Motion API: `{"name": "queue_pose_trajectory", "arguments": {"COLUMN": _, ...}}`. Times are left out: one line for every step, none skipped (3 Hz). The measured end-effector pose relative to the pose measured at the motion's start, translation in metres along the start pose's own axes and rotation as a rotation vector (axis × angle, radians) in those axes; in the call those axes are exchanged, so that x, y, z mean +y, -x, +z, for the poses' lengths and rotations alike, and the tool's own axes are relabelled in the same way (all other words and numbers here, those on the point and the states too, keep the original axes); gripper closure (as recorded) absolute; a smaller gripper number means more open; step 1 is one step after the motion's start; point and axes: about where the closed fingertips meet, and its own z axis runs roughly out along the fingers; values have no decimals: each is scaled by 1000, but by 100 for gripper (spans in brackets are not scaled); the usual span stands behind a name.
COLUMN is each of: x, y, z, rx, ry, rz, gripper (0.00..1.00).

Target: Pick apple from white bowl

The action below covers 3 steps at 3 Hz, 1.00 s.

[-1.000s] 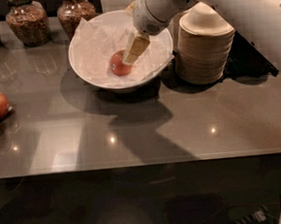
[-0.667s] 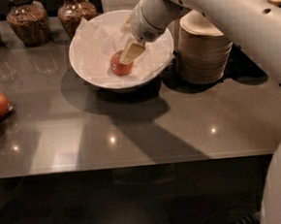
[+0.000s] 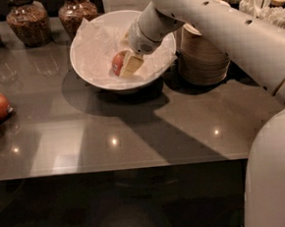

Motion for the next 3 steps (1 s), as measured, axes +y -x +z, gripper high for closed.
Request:
{"name": "queue_pose_trajectory", "arguments": {"x": 3, "y": -4, "z": 15, "rx": 3, "ry": 25, "rz": 10, "gripper": 29}}
{"name": "queue_pose_trajectory", "arguments": {"x": 4, "y": -9, "z": 25, "rx": 10, "ry": 38, "rz": 22, "gripper": 34}}
{"name": "queue_pose_trajectory", "arguments": {"x": 4, "y": -9, "z": 26, "rx": 10, "ry": 38, "rz": 22, "gripper": 53}}
